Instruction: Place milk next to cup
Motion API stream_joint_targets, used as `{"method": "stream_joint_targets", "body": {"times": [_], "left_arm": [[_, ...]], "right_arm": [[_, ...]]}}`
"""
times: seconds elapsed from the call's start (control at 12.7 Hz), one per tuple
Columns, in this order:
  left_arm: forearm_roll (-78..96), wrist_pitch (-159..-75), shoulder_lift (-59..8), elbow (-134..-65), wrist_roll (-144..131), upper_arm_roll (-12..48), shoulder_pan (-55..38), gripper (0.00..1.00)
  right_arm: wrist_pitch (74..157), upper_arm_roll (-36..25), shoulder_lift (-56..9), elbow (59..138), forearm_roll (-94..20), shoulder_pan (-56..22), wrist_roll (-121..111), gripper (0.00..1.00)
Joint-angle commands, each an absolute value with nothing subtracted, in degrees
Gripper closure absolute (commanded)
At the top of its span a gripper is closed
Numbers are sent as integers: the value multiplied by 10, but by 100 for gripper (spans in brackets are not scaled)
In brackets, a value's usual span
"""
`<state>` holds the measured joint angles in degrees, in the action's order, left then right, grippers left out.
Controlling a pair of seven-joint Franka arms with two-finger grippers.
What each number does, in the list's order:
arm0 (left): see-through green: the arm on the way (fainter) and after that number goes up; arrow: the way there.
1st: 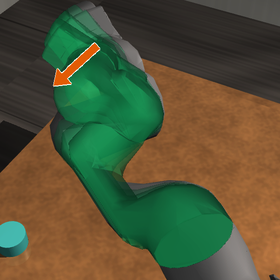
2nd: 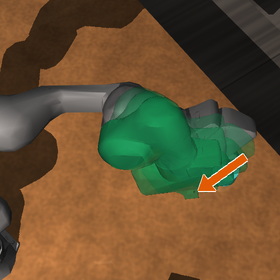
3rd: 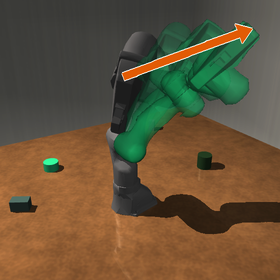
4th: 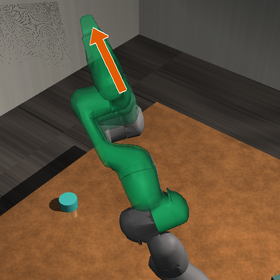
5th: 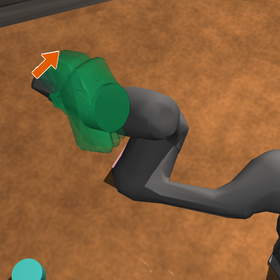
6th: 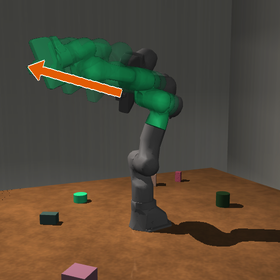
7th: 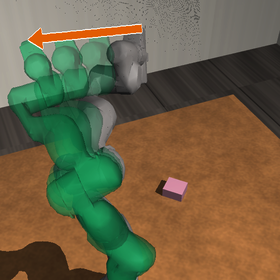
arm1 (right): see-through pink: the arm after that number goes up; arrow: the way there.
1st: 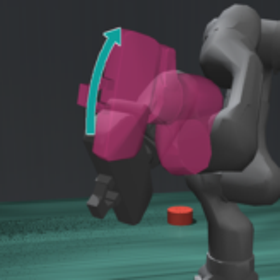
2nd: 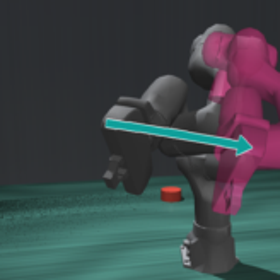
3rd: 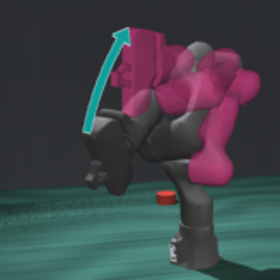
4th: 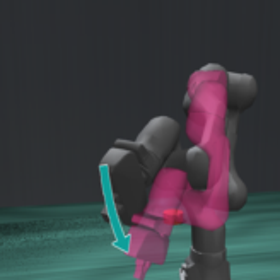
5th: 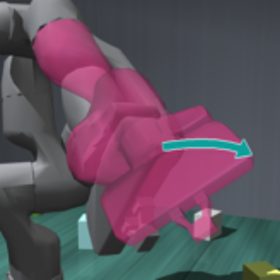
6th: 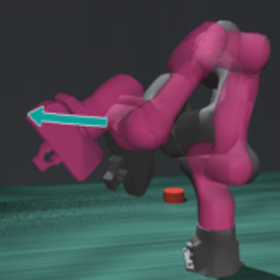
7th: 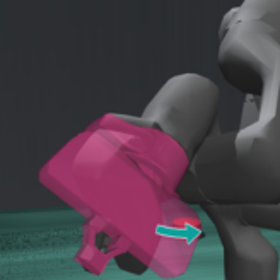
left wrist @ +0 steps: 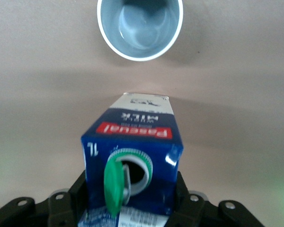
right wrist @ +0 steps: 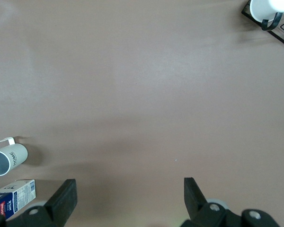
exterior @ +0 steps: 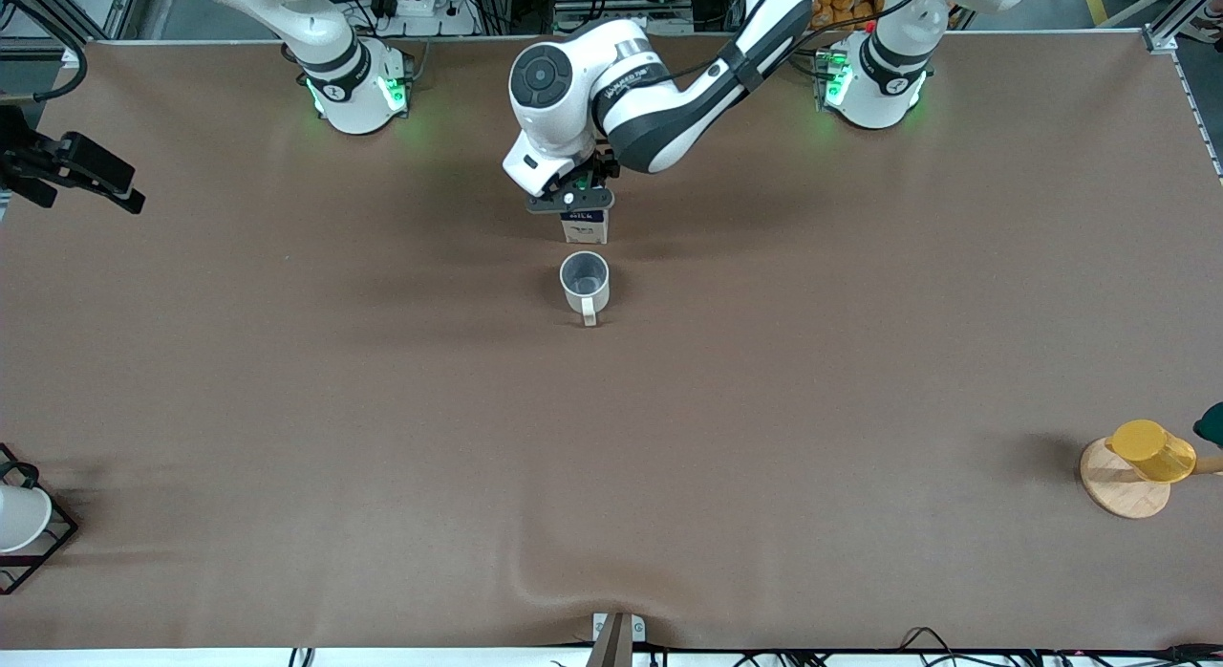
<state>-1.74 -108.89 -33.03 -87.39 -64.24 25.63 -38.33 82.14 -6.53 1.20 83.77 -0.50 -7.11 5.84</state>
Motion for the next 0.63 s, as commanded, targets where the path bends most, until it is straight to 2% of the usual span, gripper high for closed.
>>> {"method": "stream_joint_targets", "body": {"times": [0.0,0.24,0.55], "left_arm": [[-30,-1084,-331,-863,-656,247,-381,0],[-28,-1060,-309,-860,-657,246,-376,0],[-28,-1025,-248,-858,-656,246,-347,0]], "right_arm": [[810,-58,7,823,-23,-59,55,0],[809,-58,8,823,-24,-59,54,0],[810,-58,7,822,-24,-59,54,0]]}}
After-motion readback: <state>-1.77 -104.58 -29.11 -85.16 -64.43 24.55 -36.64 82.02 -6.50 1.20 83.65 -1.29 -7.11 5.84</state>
